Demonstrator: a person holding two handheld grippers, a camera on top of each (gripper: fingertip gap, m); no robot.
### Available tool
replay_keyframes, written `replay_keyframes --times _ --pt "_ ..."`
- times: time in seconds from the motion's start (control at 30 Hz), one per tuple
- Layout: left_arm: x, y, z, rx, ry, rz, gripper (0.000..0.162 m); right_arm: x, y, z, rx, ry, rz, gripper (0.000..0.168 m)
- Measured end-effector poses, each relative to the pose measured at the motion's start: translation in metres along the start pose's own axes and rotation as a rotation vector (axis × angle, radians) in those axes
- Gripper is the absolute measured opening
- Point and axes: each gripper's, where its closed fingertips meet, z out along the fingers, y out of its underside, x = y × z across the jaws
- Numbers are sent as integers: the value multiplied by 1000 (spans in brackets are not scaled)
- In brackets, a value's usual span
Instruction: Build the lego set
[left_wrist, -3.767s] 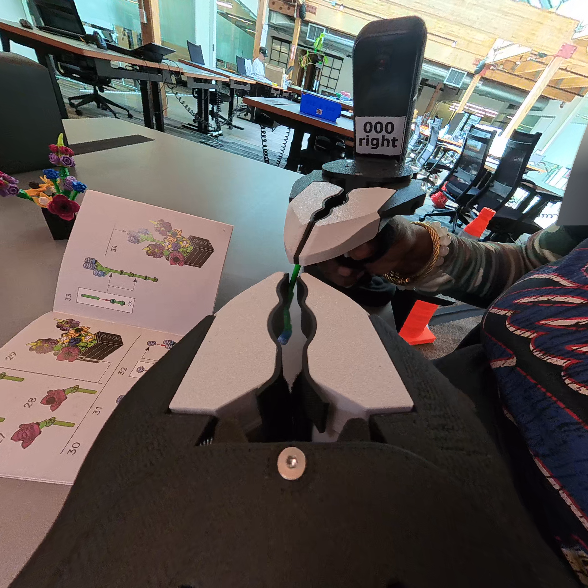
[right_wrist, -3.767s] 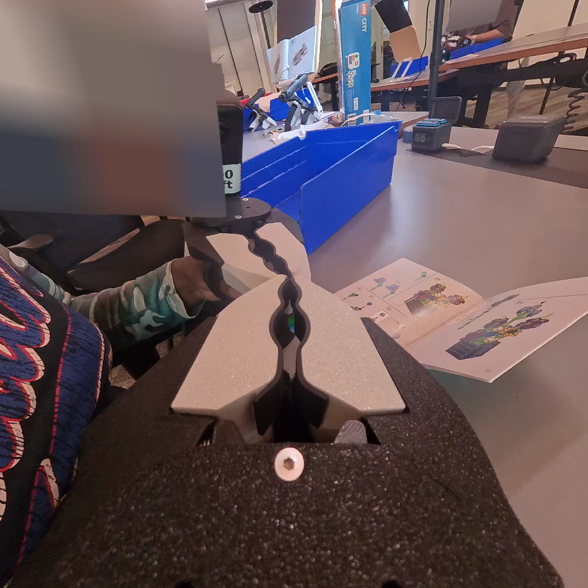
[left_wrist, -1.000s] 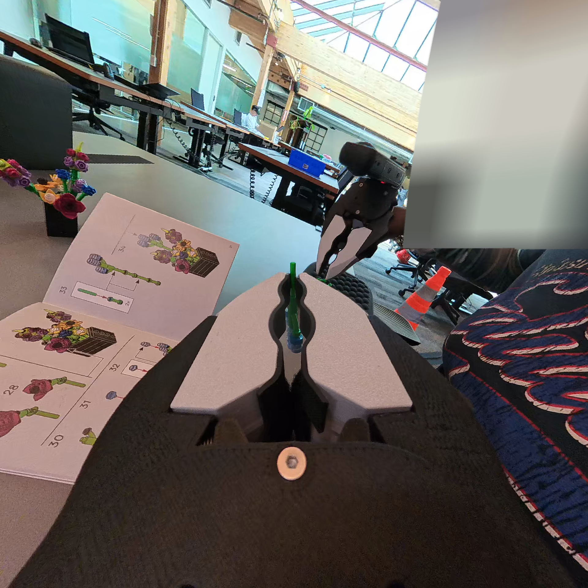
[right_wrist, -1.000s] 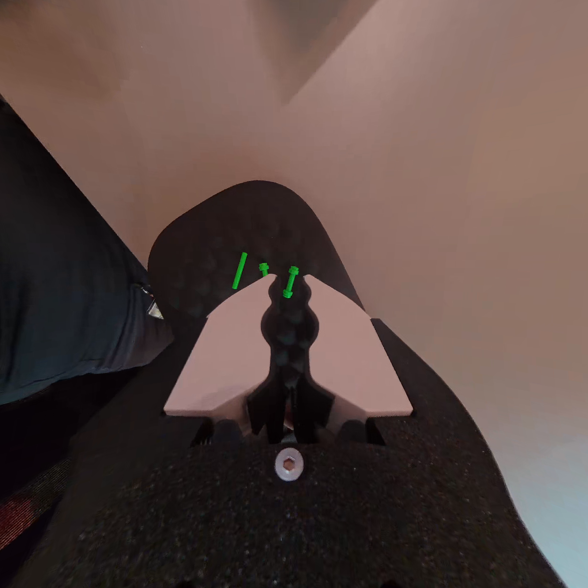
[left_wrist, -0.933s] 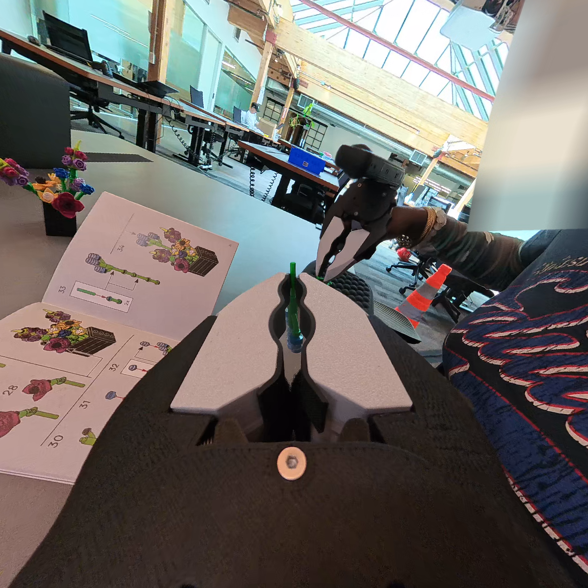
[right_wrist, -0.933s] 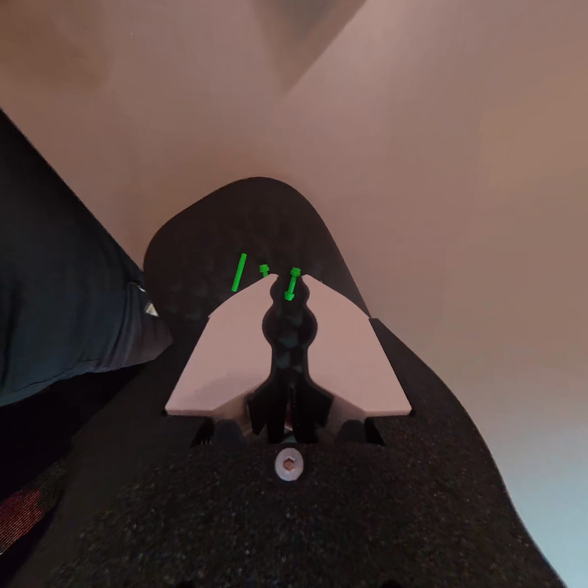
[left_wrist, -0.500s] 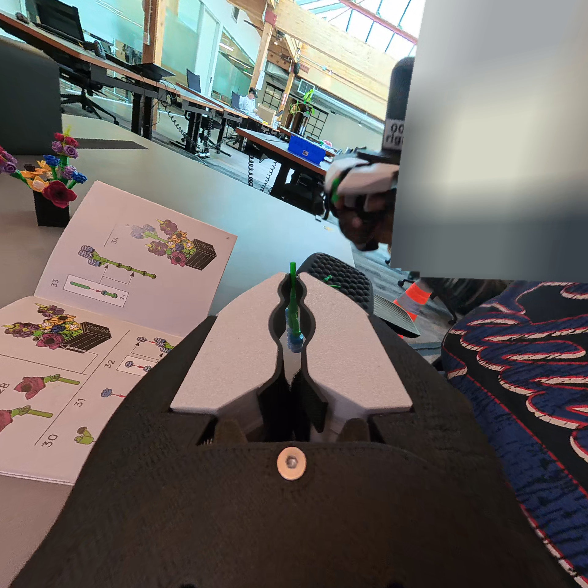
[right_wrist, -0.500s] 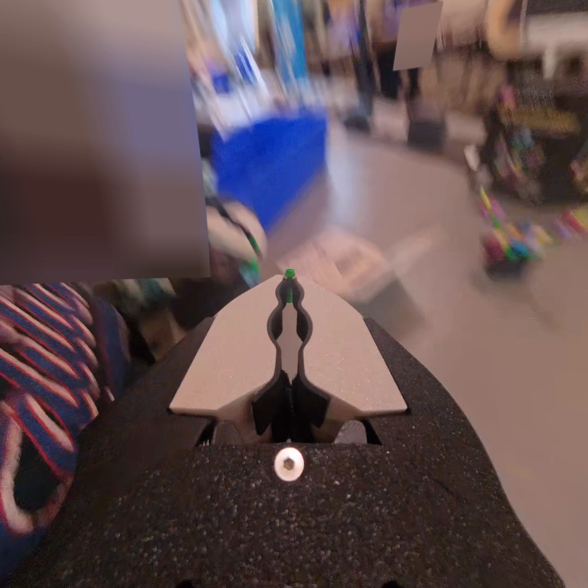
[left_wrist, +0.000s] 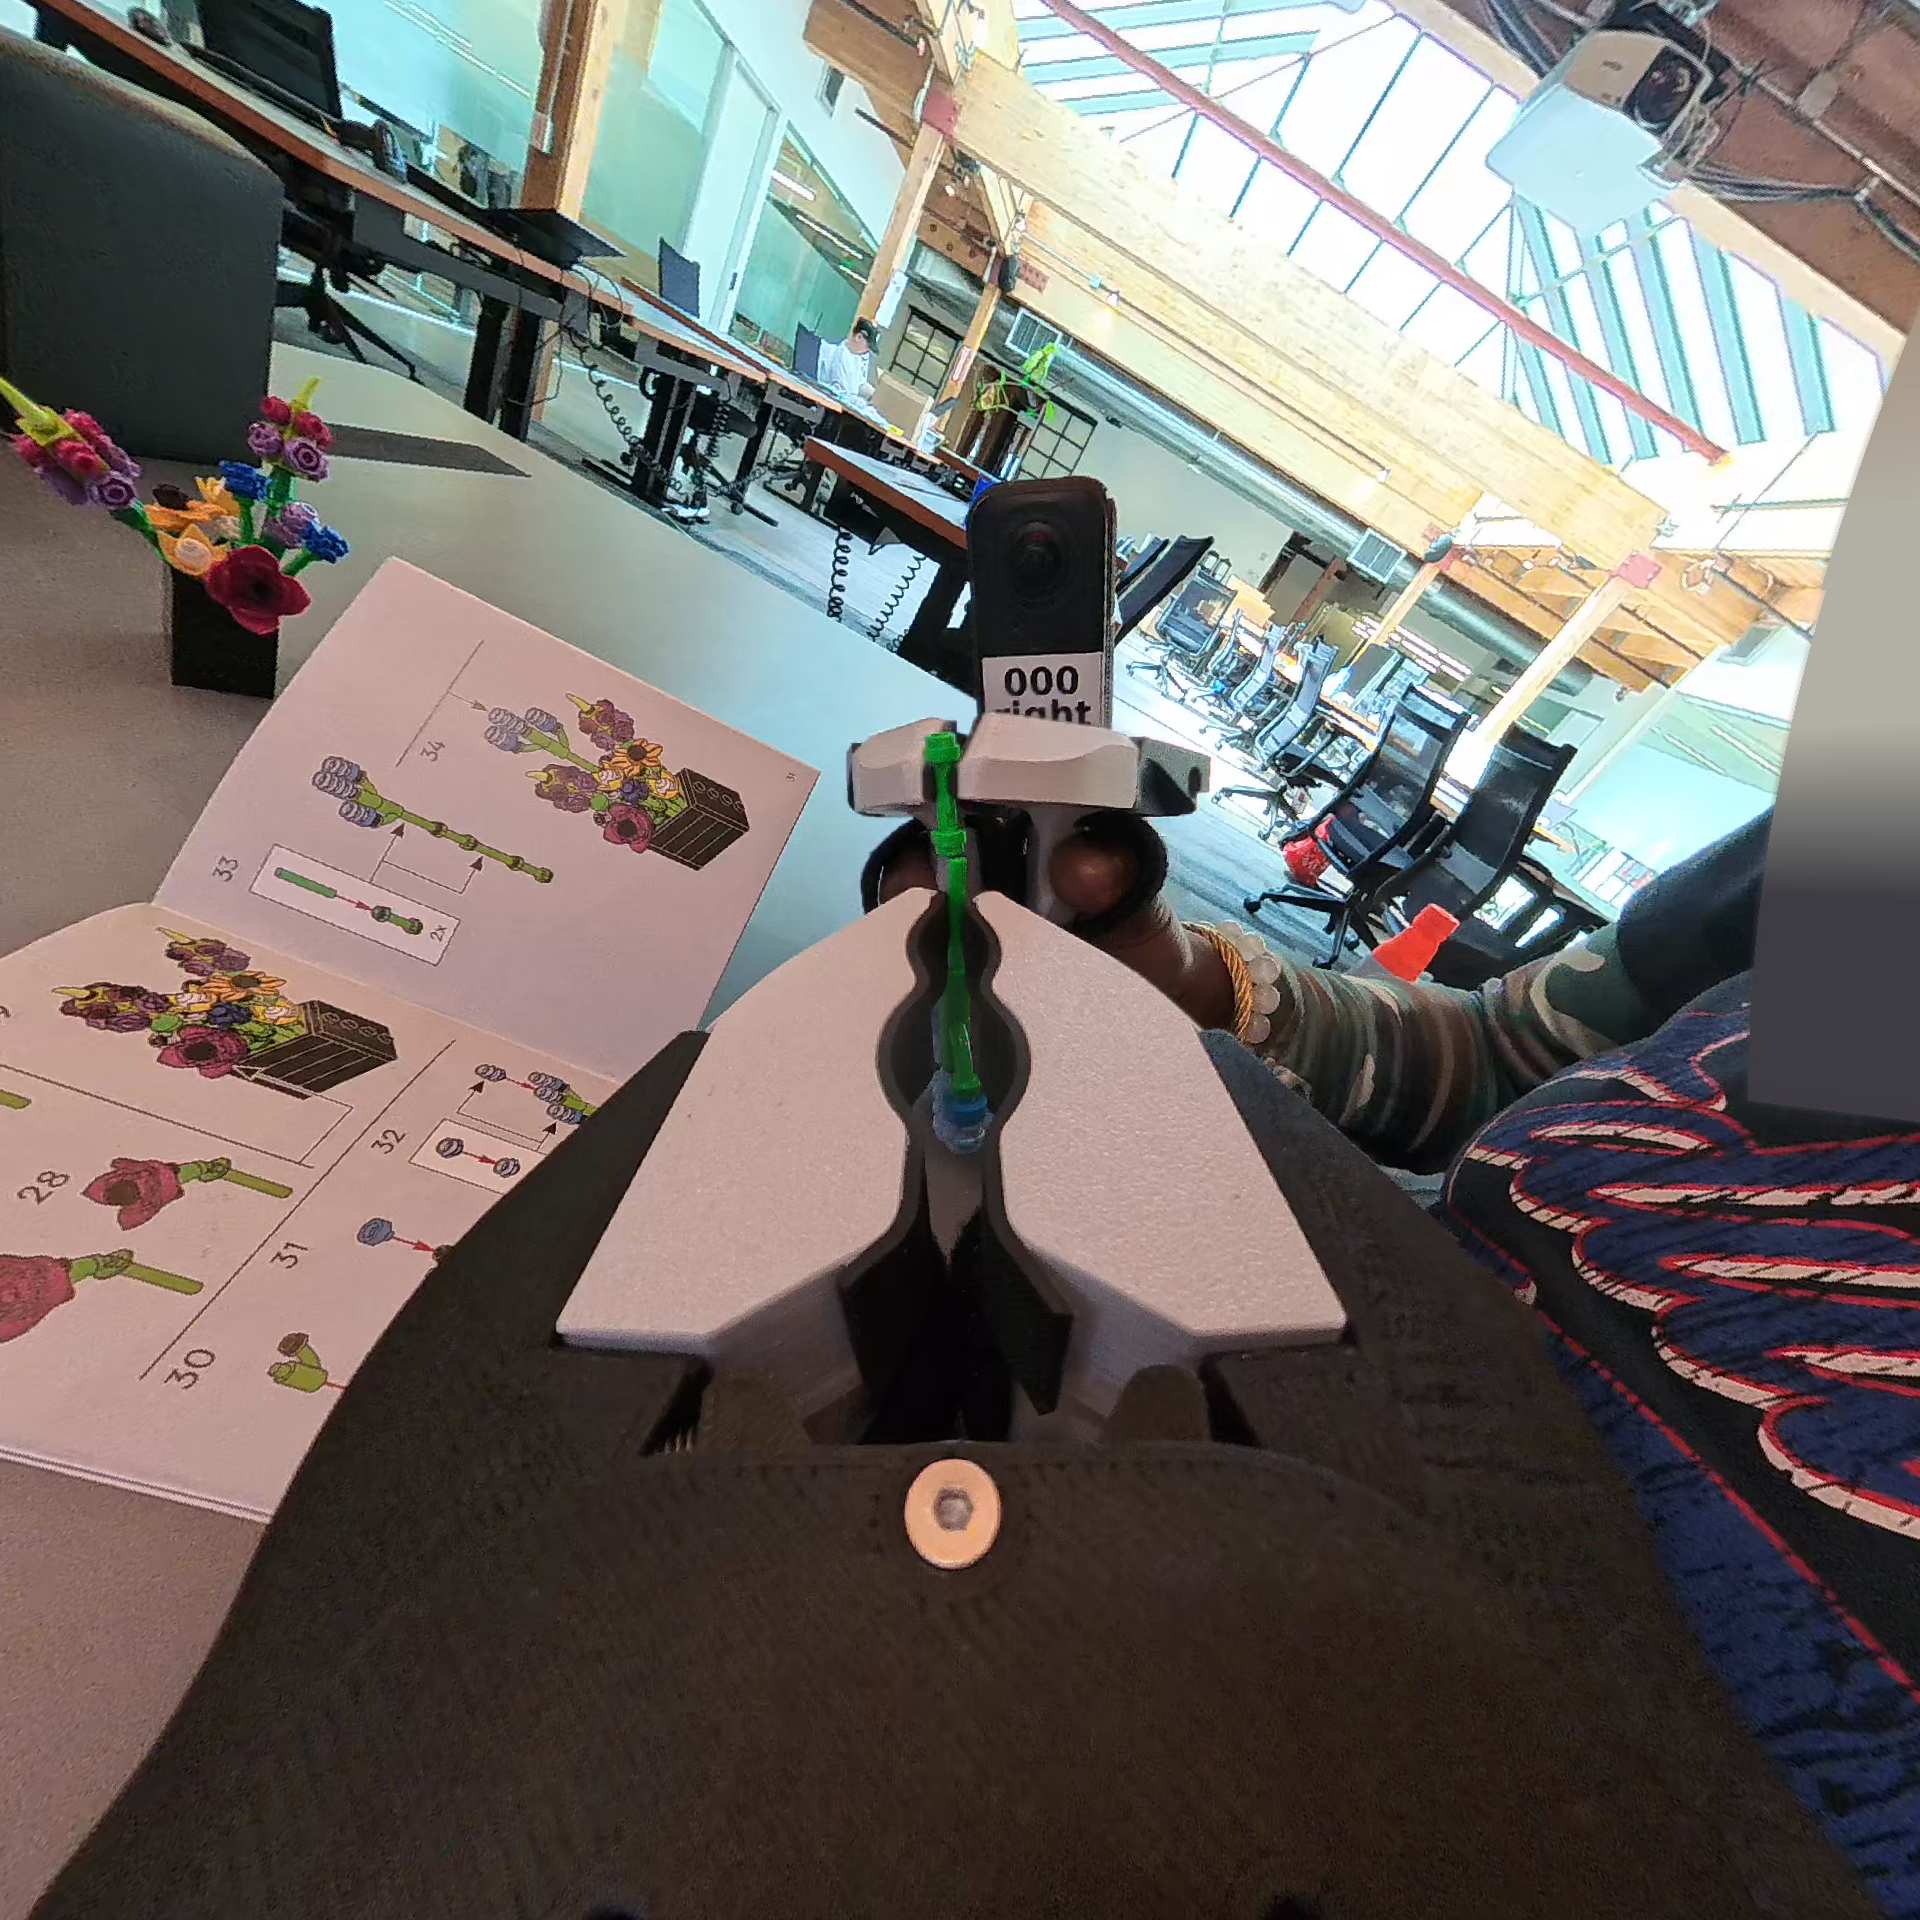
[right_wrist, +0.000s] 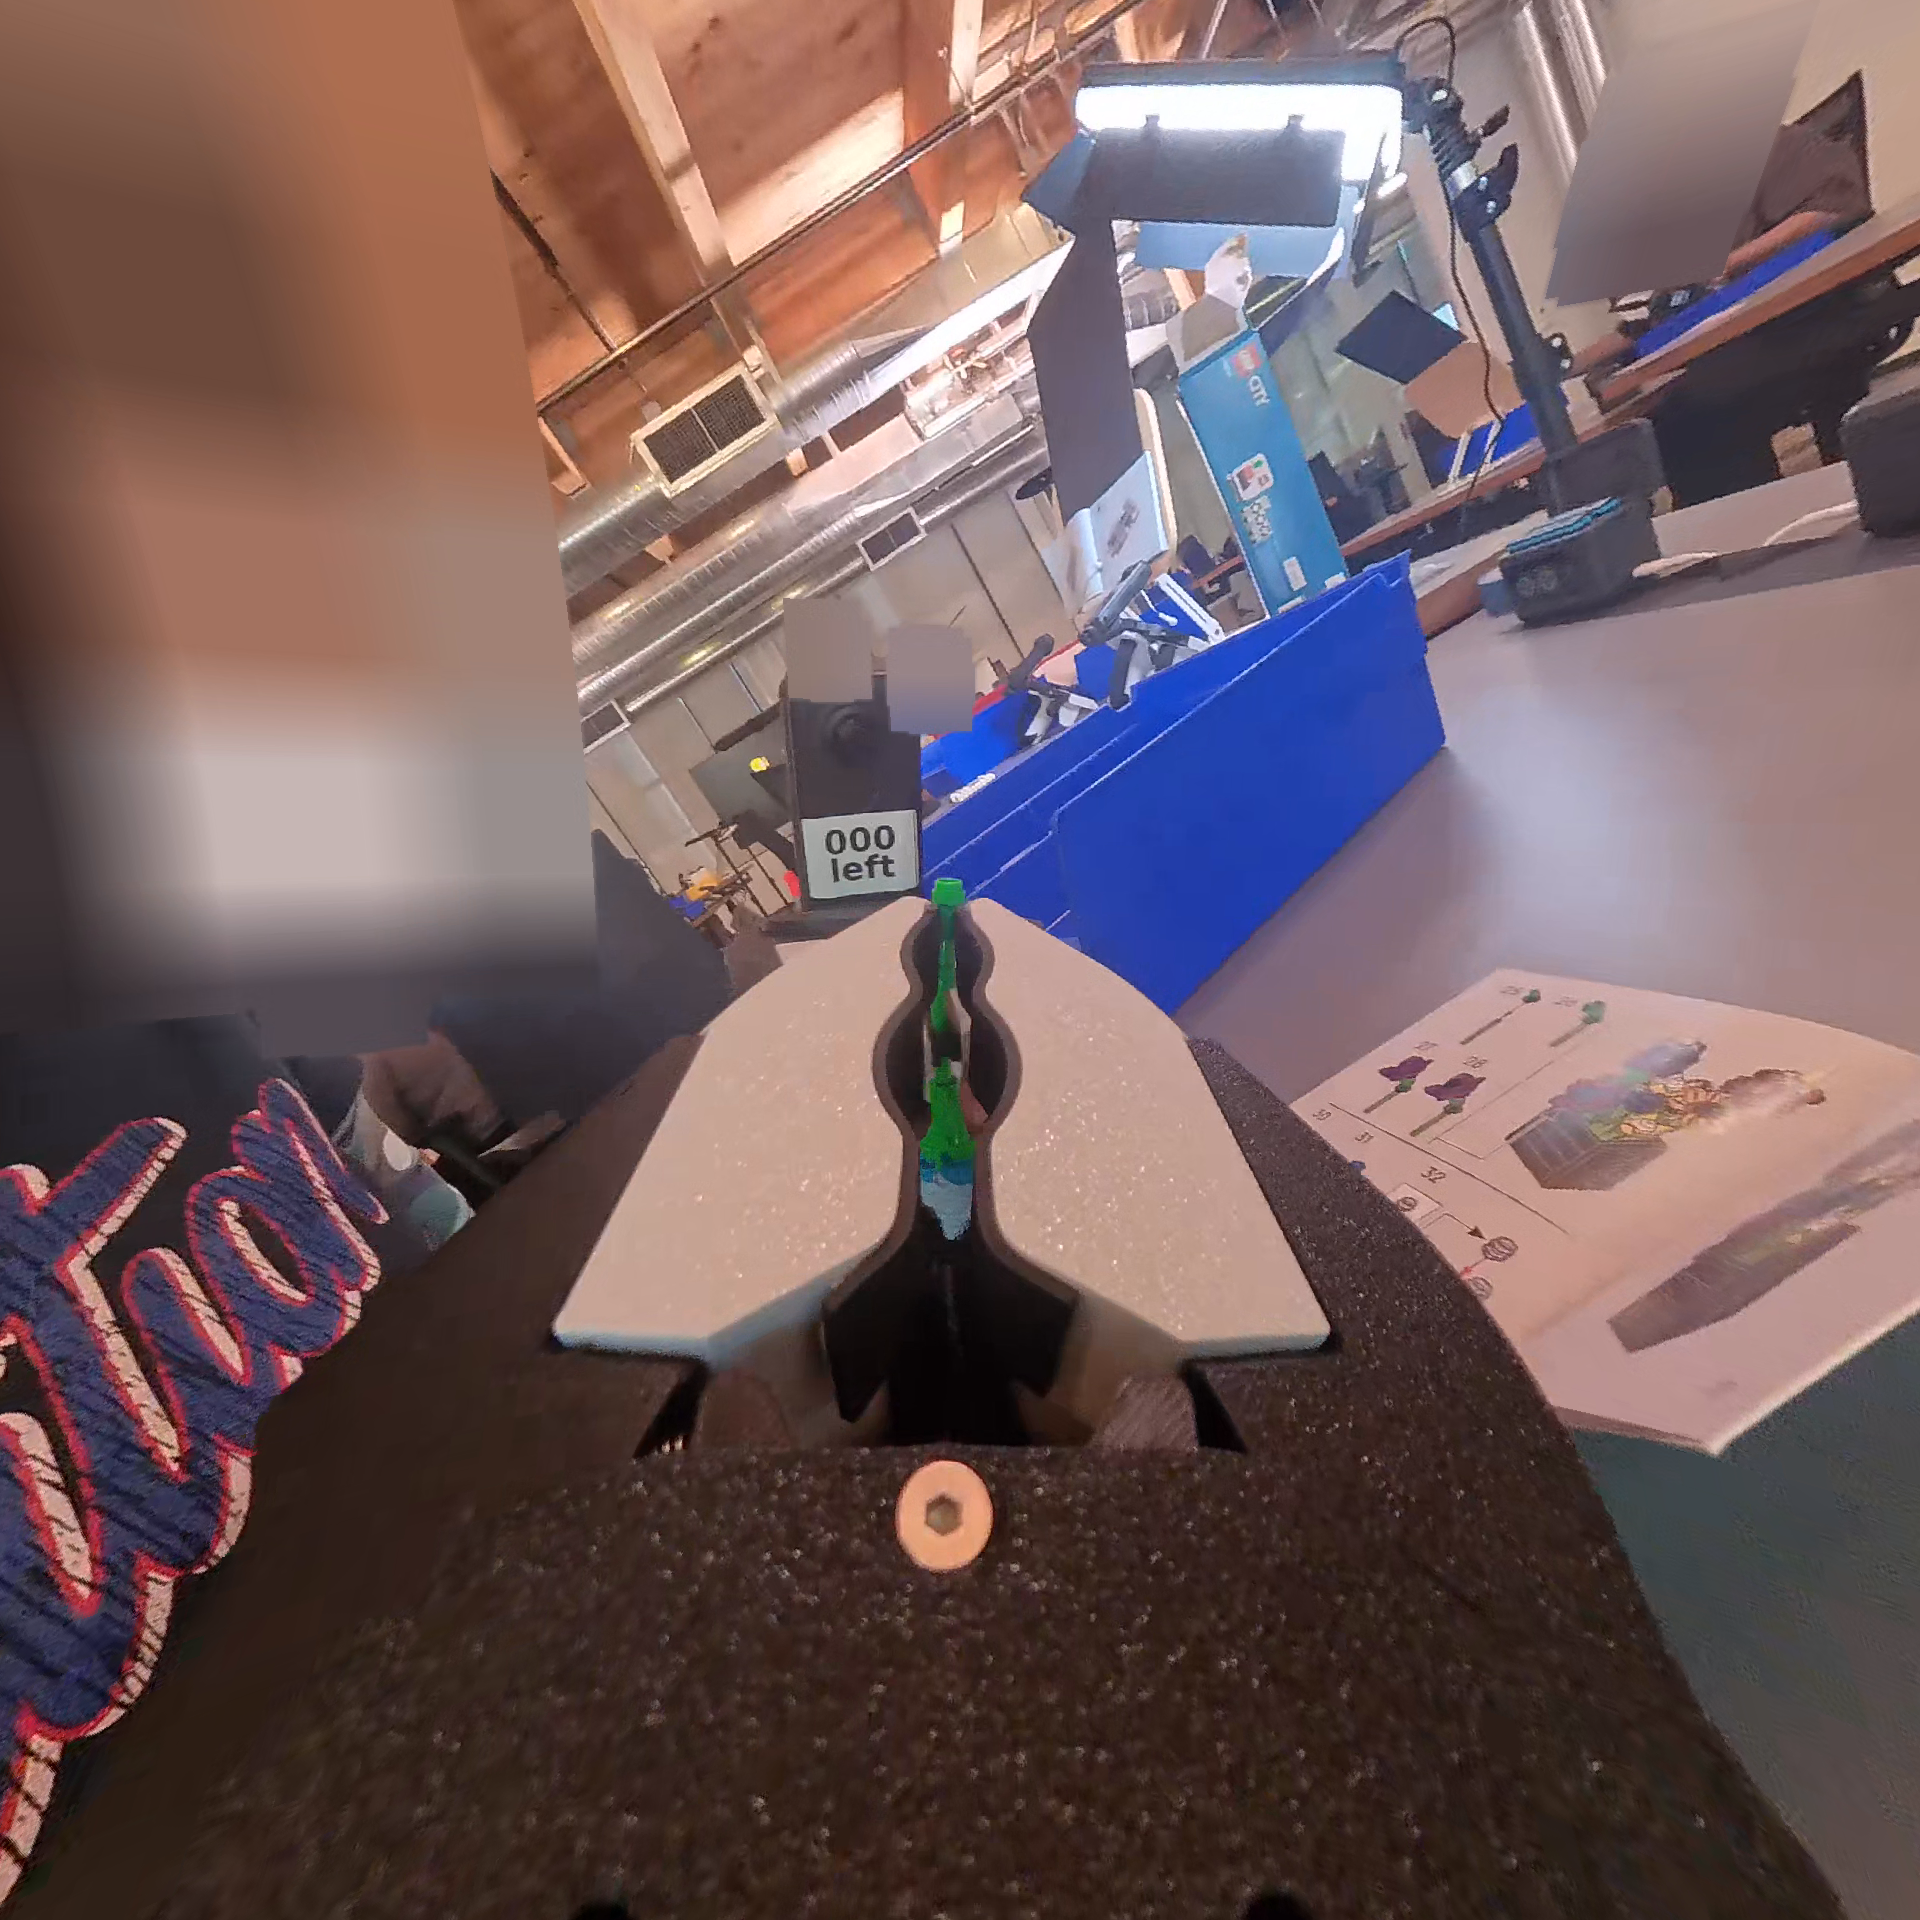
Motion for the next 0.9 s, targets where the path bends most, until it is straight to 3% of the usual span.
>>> replay_keyframes --times 0.43,0.57,0.77,0.9 --pt "-6 -2 -3 29 -40 -14 1 3 3 1 -25 86 -161 2" --pt "-6 3 0 -9 -49 3 1 5 7 0 -36 82 -108 2" --pt "-8 10 5 -65 -64 6 1 7 13 -9 -181 168 -181 2" --pt "-11 12 5 -75 -85 -1 1 12 15 -12 -144 184 -135 3"
